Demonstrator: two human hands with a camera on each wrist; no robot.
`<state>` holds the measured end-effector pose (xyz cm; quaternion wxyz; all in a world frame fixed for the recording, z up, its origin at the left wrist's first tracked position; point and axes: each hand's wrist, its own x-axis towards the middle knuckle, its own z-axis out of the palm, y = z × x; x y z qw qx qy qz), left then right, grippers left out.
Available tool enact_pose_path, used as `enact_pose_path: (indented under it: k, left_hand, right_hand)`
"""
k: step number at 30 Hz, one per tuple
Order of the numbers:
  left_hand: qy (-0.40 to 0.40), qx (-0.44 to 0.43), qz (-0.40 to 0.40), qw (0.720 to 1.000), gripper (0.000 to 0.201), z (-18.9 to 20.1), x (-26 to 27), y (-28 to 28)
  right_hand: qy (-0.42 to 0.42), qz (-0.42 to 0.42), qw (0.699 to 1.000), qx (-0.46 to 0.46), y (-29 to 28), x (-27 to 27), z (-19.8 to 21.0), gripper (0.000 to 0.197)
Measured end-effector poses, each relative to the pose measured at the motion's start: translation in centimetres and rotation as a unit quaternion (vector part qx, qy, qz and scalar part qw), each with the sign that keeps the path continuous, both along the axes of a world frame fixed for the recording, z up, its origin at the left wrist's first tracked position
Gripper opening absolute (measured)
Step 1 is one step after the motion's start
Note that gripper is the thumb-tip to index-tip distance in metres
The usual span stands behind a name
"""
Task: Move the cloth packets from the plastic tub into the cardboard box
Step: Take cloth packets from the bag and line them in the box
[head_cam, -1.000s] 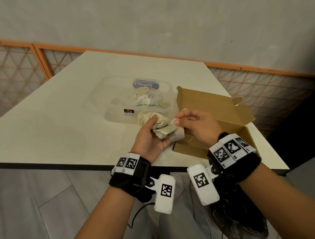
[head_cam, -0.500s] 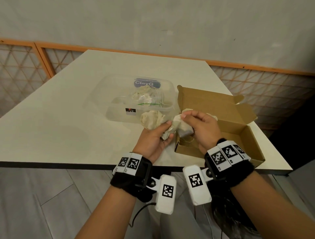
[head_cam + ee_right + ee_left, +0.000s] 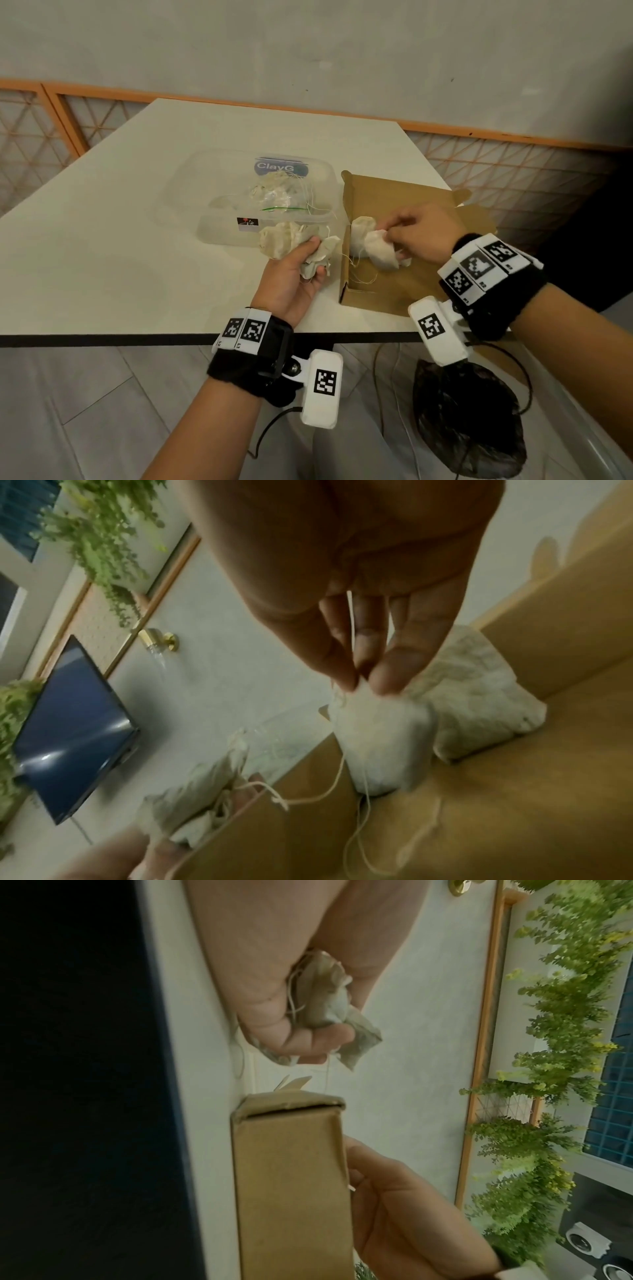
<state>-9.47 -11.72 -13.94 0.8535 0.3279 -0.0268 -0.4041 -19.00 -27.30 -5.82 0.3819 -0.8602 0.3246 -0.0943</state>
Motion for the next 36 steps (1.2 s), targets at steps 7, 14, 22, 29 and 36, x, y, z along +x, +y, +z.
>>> enact_pose_path:
  k: [7, 14, 22, 29, 36]
  left_hand:
    - [-0.006, -0.004, -0.007, 1.0, 0.027, 0.0, -0.1, 0.0]
    - [-0.016, 0.0, -0.008, 1.0, 0.016, 0.2, -0.2, 0.1]
    - [-0.008, 0.0, -0.003, 1.0, 0.016, 0.3, -0.4, 0.2]
    - [-0.008, -0.004, -0.004, 1.0, 0.017, 0.3, -0.2, 0.2]
    - [0.002, -0.002, -0.003, 1.0, 0.012, 0.3, -0.2, 0.2]
  right_hand:
    - [0.017, -0.026, 0.993, 0.116, 0.0, 1.9, 0.0, 0.009]
    - [0.009, -0.032, 0.996, 0.081, -0.5, 2.0, -0.5, 0.014]
    - [-0.035, -0.075, 0.987, 0.141, -0.6, 2.4, 0.5, 0.019]
    - [0.075, 0.119, 0.988, -0.057, 2.9, -3.0, -0.2, 0.012]
    - [0.152, 0.222, 0.96, -0.077, 3.0, -6.3, -1.0, 0.023]
